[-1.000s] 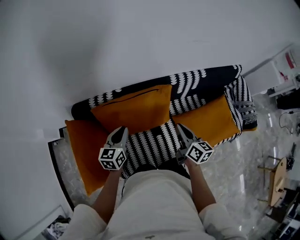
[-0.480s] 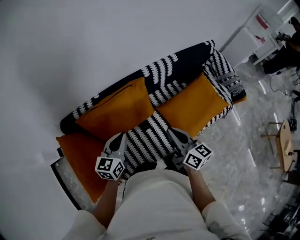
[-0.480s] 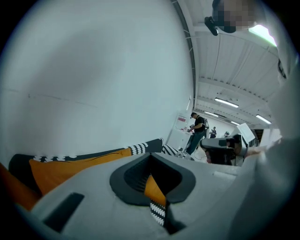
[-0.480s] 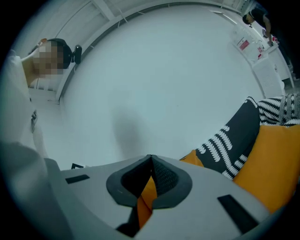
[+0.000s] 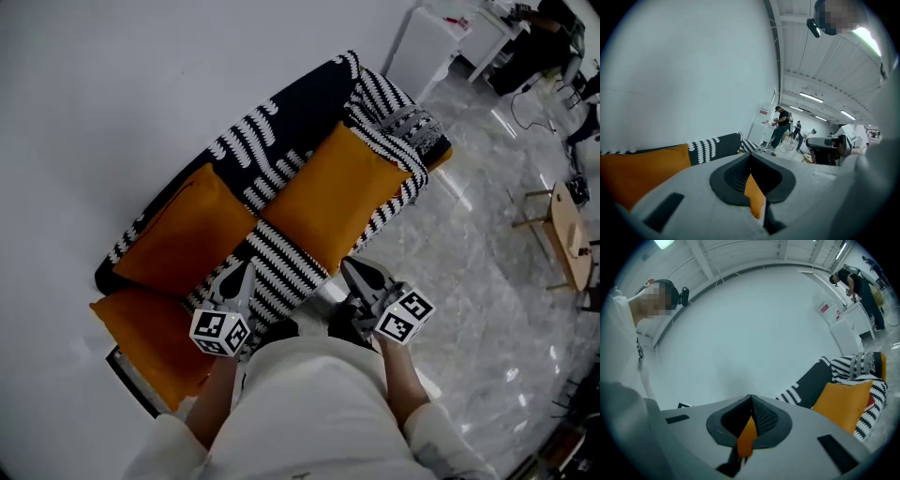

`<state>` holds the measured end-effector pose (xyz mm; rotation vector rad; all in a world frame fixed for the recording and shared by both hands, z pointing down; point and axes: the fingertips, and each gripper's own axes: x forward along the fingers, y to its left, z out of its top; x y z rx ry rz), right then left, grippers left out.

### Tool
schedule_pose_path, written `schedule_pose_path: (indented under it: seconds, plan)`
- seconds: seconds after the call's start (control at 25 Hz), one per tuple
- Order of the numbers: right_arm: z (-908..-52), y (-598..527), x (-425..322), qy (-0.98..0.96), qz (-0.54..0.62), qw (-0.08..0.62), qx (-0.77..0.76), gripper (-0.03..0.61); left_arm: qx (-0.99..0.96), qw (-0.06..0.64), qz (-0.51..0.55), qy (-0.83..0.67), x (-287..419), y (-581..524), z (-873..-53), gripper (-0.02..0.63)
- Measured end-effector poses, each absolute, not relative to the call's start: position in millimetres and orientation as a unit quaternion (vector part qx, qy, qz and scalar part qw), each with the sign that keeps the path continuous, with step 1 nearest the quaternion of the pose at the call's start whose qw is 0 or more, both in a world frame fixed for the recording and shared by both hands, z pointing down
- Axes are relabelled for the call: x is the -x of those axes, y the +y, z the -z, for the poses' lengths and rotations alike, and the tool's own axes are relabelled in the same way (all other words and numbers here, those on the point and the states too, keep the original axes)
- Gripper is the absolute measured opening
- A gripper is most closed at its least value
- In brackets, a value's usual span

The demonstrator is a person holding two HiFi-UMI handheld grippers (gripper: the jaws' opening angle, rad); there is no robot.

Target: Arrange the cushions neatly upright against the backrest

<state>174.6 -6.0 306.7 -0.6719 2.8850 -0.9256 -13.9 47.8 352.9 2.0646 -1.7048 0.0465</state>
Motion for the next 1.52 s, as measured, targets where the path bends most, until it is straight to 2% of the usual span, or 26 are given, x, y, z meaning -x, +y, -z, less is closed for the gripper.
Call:
schedule_pose_path:
  seconds: [0.36, 0.64, 0.88, 1.2, 1.52]
  plan:
    - [-322.7, -48.5, -360.7, 0.917, 0.298, 0.011, 0.267, 0.008, -0.771, 0.225, -0.042, -0.594, -140.5, -28.0, -364.1, 0.012]
    - [-334.1, -83.0, -442.5, 0.909, 0.309, -0.005, 0.28, 0.008, -0.752, 0.265, -0.046, -0.602, -204.8, -58.9, -382.1, 0.012]
    - [-349.6, -125.2, -435.8, 0.914, 0.318, -0.02, 0.253, 0.008, -0.748, 0.278, -0.052, -0.6, -213.2, -70.2, -393.7, 0.012]
    - [-338.0, -205.9, -394.1, 0.934, 0.281, -0.056, 0.213, 0.008, -0.715, 0.296, -0.045, -0.631, -189.3, -118.3, -409.9, 0.013]
    - [-343.1, -291.0, -375.0, 0.932, 0.253, -0.1, 0.239, 0.009, -0.701, 0.288, -0.023, -0.653, -158.0, -174.4, -405.6, 0.014]
